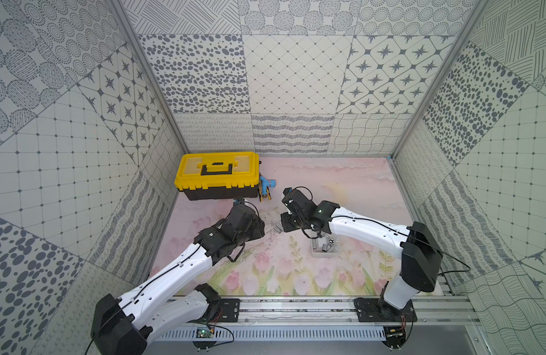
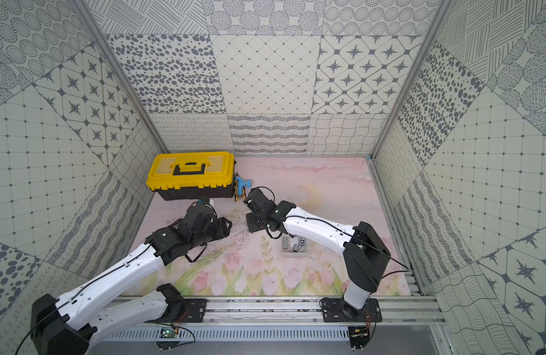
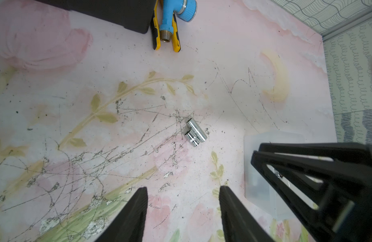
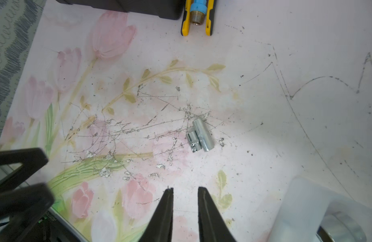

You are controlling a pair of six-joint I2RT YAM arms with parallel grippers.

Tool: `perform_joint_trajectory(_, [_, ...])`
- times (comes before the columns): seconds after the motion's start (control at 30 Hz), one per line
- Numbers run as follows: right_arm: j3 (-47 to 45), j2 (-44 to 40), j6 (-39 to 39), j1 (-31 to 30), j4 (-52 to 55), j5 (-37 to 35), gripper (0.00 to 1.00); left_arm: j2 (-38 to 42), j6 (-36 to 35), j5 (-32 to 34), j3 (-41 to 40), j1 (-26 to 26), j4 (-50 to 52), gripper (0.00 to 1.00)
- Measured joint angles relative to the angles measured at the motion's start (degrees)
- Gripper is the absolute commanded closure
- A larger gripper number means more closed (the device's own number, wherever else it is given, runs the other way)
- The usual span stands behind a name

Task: Put the socket on the desktop into the storage box
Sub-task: Pick up the socket head at the center of the board.

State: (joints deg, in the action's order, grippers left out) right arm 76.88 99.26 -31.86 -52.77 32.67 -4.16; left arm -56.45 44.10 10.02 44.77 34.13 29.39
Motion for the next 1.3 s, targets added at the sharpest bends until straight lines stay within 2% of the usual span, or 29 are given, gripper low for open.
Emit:
perform_joint_trajectory(0.1, [1.95, 4.59, 0.9, 1.53, -0.2, 1.7, 0.65, 0.83, 0.68, -0.96, -1.14, -0.98, 0.0, 0.42])
perform_joint_trajectory(0.2, [3.3, 8.04, 1.46, 2.08, -0.04, 2.95, 0.62, 1.09, 0.87, -2.14, -2.01, -1.68, -0.02, 0.42])
perform_joint_trajectory(0.8, [6.91, 16.13, 2.93, 3.39, 1.51, 3.72, 0.64, -0.37, 2.8, -6.8, -4.66, -3.06, -1.14, 0.43])
perform_joint_trajectory(1.3, [7.98, 18.1, 3.41, 4.02, 2.6, 2.64, 0.66, -1.57, 3.26, -8.11, -4.66, -3.1, -2.19, 0.44])
